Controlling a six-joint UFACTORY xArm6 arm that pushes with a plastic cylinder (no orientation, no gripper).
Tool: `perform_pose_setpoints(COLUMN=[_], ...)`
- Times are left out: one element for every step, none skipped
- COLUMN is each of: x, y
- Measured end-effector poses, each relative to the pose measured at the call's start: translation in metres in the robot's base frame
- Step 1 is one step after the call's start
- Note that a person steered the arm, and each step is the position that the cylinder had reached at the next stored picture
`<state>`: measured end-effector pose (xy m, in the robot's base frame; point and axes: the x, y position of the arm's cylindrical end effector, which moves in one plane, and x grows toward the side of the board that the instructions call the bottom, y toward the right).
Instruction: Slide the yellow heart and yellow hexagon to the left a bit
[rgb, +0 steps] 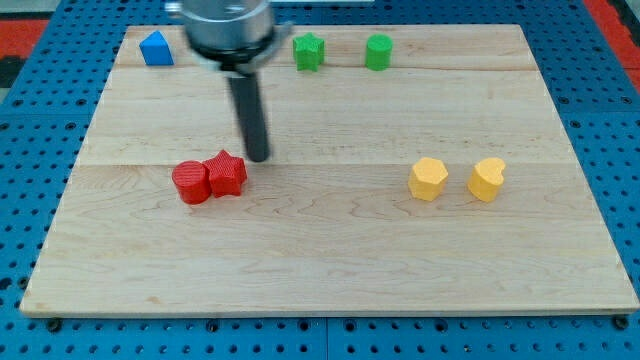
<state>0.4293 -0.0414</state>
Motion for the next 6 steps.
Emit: perform_pose_setpoints(x=[-0.001,-0.024,0.011,0.047,0.061,0.043], y=[0.113,0.224,0.316,0.358,0.294,0.223])
